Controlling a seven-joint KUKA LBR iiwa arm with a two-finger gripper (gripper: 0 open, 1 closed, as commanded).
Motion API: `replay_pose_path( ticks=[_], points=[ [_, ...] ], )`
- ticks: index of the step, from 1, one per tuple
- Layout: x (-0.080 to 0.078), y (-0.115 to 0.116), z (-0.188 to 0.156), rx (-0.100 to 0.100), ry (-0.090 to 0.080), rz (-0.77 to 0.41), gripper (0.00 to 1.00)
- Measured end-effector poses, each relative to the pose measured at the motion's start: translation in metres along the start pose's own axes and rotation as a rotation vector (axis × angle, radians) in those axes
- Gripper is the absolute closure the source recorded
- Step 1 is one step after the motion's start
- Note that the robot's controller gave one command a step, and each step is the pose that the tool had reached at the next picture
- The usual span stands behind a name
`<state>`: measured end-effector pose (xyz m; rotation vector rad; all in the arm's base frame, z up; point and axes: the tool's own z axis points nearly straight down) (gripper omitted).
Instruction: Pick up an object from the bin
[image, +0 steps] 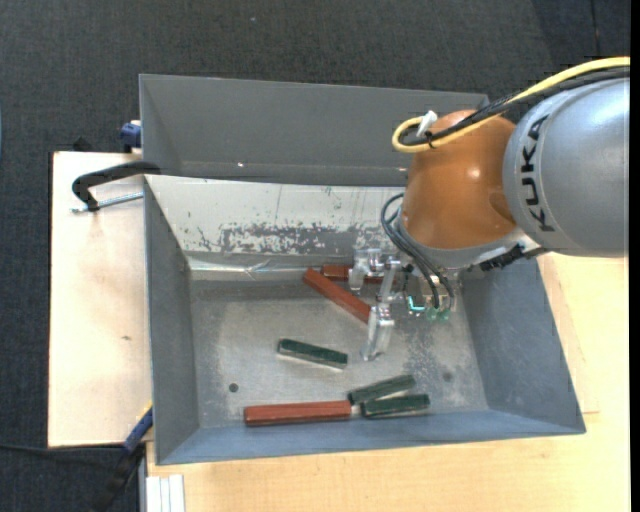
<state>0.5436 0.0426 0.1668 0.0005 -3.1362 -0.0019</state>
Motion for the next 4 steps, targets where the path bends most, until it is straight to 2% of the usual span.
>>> replay_pose_path(
  ticks=[1,2,3,4],
  points=[
    [-0.002,0.0,-0.004,0.0,-0.008,0.001,0.0],
    [0.013,0.006,0.041,-0.001,-0.015,0.009,0.0],
    [0.022,0.012,0.075,0.0,0.001,0.128,0.0],
    [0.028,0.05,0.097,0.0,-0.005,-0.017,1.0]
  ],
)
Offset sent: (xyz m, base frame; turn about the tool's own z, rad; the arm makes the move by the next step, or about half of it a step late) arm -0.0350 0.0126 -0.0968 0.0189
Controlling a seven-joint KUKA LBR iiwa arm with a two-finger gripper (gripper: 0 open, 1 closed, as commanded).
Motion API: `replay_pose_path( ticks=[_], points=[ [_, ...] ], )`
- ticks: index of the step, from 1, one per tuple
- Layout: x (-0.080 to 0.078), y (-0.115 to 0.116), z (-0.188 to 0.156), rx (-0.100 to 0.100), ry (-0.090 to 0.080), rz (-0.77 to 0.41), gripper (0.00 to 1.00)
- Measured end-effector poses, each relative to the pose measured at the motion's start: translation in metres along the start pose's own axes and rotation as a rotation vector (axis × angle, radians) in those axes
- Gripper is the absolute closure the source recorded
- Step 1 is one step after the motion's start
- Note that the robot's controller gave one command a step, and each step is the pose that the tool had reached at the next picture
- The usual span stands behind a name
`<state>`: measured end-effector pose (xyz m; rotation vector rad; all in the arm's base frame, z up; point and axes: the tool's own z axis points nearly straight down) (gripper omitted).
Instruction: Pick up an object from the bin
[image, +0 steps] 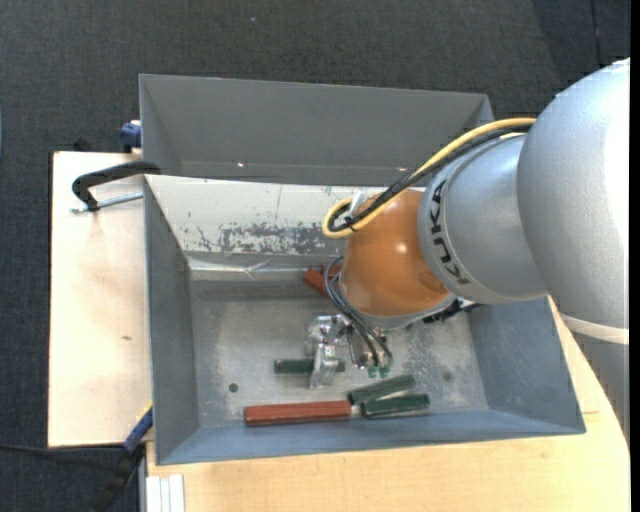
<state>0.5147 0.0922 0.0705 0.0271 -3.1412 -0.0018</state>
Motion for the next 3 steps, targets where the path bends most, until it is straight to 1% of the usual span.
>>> replay_pose_path(
  ticks=[1,2,3],
  points=[
    [0.0,0.0,0.0,0.0,0.0,0.0,1.0],
    [-0.057,0.013,-0.081,-0.001,-0.005,-0.124,1.0],
    [-0.057,0.013,-0.081,-0.001,-0.005,-0.124,1.0]
  ],
)
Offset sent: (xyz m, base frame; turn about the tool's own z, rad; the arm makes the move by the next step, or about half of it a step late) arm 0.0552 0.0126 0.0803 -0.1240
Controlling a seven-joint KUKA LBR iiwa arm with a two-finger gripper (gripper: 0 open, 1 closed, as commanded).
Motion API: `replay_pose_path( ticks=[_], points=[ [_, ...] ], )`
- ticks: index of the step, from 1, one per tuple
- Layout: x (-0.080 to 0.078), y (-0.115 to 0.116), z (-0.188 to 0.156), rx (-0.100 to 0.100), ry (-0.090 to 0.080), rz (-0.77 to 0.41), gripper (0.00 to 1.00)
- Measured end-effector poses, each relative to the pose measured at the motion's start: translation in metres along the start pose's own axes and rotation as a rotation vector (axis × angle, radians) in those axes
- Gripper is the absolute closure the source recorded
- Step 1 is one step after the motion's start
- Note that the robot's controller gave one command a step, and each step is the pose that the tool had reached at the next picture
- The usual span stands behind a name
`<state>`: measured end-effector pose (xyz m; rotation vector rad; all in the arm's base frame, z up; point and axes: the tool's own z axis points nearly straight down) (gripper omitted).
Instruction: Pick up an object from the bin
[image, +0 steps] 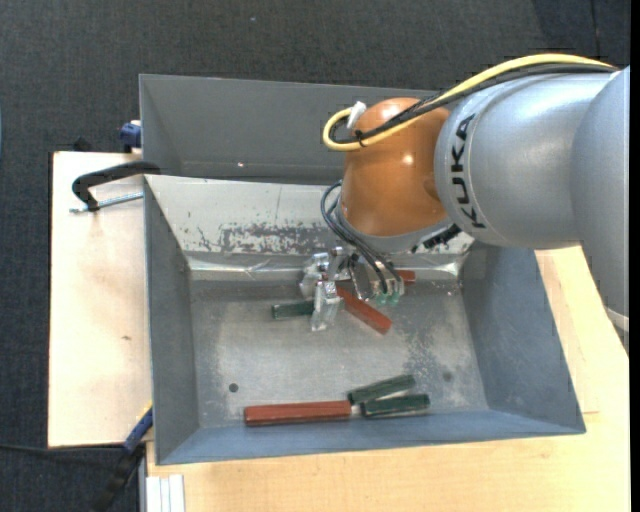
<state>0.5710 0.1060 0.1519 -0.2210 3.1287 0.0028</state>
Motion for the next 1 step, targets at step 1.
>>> replay_pose_path(
  ticks=[1],
  points=[
    [-0.0036,0.0097,-0.0531,0.0,0.005,0.007,1.0]
  ],
)
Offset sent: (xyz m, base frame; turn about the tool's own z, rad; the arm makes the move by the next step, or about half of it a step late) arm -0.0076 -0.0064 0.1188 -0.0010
